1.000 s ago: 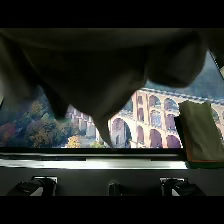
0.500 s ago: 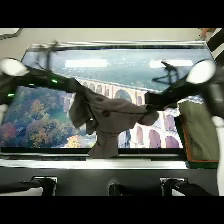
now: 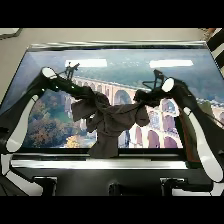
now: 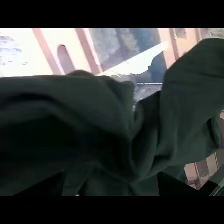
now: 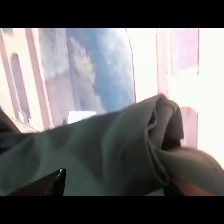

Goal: Fold the shirts.

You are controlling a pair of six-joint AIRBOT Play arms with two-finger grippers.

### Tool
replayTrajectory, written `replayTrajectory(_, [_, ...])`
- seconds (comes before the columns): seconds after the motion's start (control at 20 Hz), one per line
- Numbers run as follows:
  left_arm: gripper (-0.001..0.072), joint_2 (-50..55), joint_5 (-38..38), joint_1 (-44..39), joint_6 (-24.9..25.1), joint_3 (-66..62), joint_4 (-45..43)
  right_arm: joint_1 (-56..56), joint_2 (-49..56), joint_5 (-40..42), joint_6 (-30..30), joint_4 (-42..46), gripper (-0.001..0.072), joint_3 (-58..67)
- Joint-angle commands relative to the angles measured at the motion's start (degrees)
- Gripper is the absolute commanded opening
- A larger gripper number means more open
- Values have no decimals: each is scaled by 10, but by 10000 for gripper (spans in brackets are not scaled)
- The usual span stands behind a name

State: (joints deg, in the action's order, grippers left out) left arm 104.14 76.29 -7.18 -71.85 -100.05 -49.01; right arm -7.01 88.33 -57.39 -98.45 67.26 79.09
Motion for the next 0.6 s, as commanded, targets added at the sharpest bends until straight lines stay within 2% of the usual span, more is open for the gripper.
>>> replayTrajectory(0.0, [714, -24, 69, 52, -7, -26, -50, 73, -8, -108, 47, 8, 694, 50])
replayTrajectory(0.05, [705, -43, 80, 70, -29, -15, -73, 114, -15, -175, 53, 7, 680, 52])
replayTrajectory(0.1, [632, -64, 90, 86, -41, 11, -88, 147, -18, -228, 60, 12, 631, 46])
replayTrajectory(0.15, [571, -90, 90, 96, -40, 54, -89, 172, -23, -264, 73, 13, 613, 22])
replayTrajectory(0.2, [548, -119, 80, 100, -37, 117, -89, 184, -32, -270, 76, 12, 613, -14])
replayTrajectory(0.3, [560, -174, 40, 90, -18, 264, -72, 184, -50, -246, 83, -7, 614, -104])
replayTrajectory(0.35, [673, -199, 8, 80, 0, 341, -45, 185, -56, -226, 99, -46, 616, -146])
replayTrajectory(0.45, [684, -228, -51, 58, 31, 456, 15, 185, -56, -190, 127, -118, 642, -196])
replayTrajectory(0.55, [666, -228, -92, 30, 49, 514, 62, 185, -56, -160, 134, -146, 644, -210])
